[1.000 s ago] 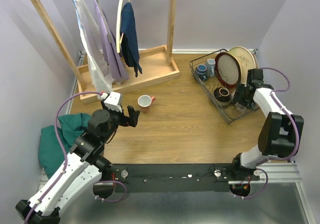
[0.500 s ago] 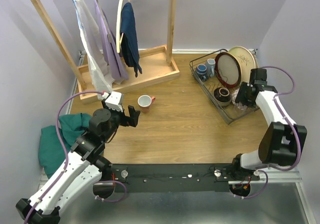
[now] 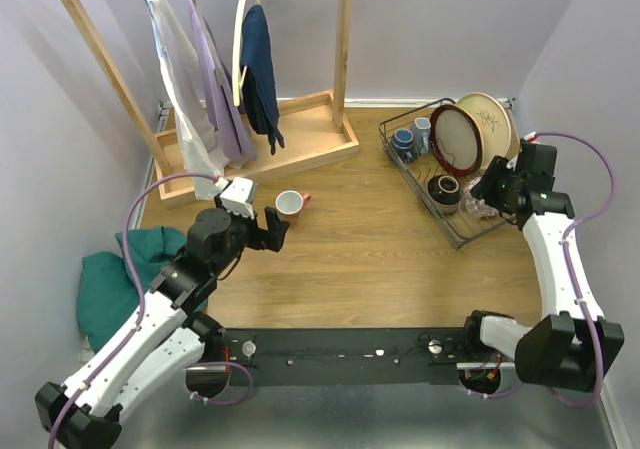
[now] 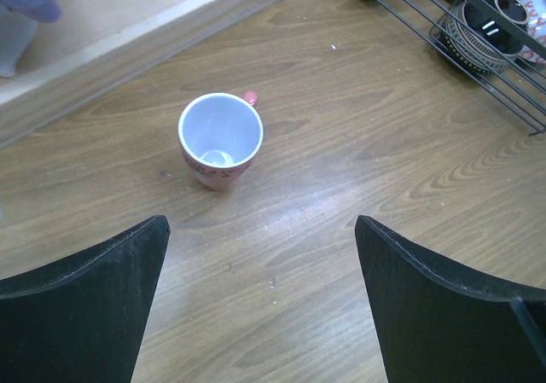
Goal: Unload the mixed dishes from the dish rack
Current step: Pick up the cup from the dish rack.
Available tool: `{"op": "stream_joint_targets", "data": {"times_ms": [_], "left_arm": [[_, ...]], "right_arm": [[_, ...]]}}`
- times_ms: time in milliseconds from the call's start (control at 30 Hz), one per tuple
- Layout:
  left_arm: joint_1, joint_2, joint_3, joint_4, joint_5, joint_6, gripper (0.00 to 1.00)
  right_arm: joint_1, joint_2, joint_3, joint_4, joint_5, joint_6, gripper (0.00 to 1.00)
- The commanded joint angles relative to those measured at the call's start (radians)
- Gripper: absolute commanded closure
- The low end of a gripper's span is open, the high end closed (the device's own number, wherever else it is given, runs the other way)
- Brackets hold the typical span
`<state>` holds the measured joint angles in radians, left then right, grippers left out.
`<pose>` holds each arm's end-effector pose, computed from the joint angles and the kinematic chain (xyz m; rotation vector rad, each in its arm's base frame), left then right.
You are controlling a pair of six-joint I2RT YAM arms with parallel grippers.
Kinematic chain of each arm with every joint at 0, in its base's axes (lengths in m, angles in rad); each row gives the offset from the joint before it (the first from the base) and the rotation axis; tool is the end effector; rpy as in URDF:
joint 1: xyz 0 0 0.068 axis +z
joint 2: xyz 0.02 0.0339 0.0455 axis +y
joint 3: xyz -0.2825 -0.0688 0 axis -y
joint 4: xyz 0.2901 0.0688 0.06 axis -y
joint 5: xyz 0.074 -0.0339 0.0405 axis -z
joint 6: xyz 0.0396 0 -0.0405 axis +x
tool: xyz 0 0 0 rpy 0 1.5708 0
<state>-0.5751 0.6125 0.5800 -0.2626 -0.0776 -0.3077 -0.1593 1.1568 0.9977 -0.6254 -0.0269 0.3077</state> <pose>0.1605 -0.1004 0.2935 0.1990 1.8895 -0.5347 0.2793 -0.0438 0.3052 0.5327 2.2964 0.1041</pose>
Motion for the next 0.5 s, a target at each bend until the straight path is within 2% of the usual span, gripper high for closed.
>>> {"op": "stream_joint_targets", "data": {"times_ms": [0, 100, 267, 467], "left_arm": [[0.003, 0.078, 0.075, 0.063, 0.102, -0.05, 0.01], [-0.005, 0.144, 0.118, 0.095, 0.145, -0.08, 0.01], [-0.086, 0.266, 0.196, 0.155, 0.151, -0.11, 0.01], [-0.183, 0.423, 0.27, 0.258, 0.173, -0.165, 0.01]], "right_arm": [[-0.008, -0.071, -0.008, 0.055, -0.18, 0.077, 0.99], [-0.006, -0.1, -0.053, 0.114, -0.319, 0.141, 0.99], [0.007, -0.141, -0.143, 0.278, -0.545, 0.267, 0.99], [0.058, -0.161, -0.258, 0.498, -0.685, 0.448, 0.99]]}}
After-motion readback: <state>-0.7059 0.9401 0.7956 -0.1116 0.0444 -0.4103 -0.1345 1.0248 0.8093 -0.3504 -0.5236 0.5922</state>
